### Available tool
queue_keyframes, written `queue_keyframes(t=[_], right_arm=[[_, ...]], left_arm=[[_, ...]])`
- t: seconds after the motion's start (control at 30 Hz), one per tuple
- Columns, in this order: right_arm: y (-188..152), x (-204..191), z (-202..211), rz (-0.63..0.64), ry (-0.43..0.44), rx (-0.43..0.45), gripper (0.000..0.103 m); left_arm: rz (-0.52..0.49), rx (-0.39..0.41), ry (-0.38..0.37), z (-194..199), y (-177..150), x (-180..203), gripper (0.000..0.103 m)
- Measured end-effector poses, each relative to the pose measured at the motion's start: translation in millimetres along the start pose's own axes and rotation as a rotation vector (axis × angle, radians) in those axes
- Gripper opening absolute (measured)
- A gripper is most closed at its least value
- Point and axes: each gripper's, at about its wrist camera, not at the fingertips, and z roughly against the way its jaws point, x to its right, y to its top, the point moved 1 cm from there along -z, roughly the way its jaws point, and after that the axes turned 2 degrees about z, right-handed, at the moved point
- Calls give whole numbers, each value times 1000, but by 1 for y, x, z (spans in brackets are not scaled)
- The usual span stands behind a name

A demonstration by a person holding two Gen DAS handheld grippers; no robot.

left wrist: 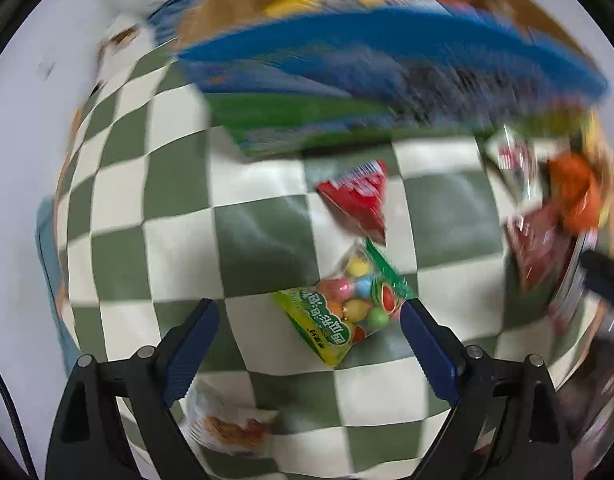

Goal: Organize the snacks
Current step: 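Grasp the watermelon candy bag with left tool while right tool grasps the red-white strip packet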

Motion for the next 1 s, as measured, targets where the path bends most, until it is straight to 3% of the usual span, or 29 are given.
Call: queue_keyframes(t=[0.27, 0.33, 0.4, 0.5, 0.53, 0.63, 0.67, 0.77, 0.9, 1.0], right_arm=[[-3, 17, 19, -13, -108, 74, 97], [-2, 32, 19, -35, -143, 75, 97], [0, 45, 14, -67, -151, 67, 97], [3, 58, 0, -85, -198, 64, 95], [4, 63, -7, -95, -195, 57, 90], [2, 58, -15, -14, -248, 66, 65], [0, 54, -15, 27, -265, 72, 64], [-18, 41, -19, 173, -301, 52, 60], [-55, 27, -29, 357, -337, -30, 60], [-66, 32, -33, 352, -294, -78, 67]], left_arm=[[-452, -70, 135, -57, -12, 64, 93], [-495, -77, 133, -66, -16, 73, 92], [-445, -87, 81, -68, -18, 72, 74], [-304, -103, 34, -65, -20, 60, 61], [-245, -121, 23, -65, -22, 53, 58], [-26, -209, -62, -69, -34, 28, 56], [57, -241, -104, -73, -42, 18, 56], [180, -287, -169, -82, -64, 4, 56], [214, -304, -205, -89, -79, -1, 56], [229, -308, -229, -95, -81, -5, 61]])
